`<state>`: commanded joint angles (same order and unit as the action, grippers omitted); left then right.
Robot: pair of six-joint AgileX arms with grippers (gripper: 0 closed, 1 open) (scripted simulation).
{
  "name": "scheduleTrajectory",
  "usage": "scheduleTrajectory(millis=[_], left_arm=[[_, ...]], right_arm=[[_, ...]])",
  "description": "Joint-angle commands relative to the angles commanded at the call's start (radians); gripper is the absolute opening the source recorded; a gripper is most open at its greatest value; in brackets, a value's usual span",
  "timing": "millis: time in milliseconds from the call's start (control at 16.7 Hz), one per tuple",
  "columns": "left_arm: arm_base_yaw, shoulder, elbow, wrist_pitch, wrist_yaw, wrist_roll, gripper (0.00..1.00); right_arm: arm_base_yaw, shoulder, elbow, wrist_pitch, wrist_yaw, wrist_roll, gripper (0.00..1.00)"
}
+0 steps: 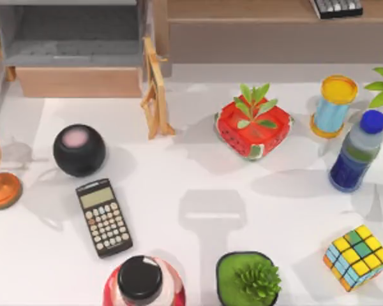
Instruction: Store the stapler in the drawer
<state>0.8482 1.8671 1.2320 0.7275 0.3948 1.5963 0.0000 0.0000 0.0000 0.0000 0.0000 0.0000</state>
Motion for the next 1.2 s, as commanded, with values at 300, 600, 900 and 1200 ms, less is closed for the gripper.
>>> scheduleTrajectory(millis=[300, 600, 900, 1200], left_arm=[[0.024, 0.025, -0.432, 0.48, 0.168, 0.078, 1.0], [-0.067, 0.092, -0.721, 0.751, 0.317, 0.031, 1.0], [-0.129, 0.124, -0.794, 0.813, 0.367, -0.005, 1.0], [-0.129, 0.124, -0.789, 0.809, 0.363, -0.005, 1.0]], right_arm=[[0.0, 0.0, 0.0, 0.0, 0.0, 0.0, 1.0], [0.0, 0.0, 0.0, 0.0, 0.0, 0.0, 1.0], [0.0, 0.0, 0.0, 0.0, 0.0, 0.0, 1.0], [0.0, 0.0, 0.0, 0.0, 0.0, 0.0, 1.0]])
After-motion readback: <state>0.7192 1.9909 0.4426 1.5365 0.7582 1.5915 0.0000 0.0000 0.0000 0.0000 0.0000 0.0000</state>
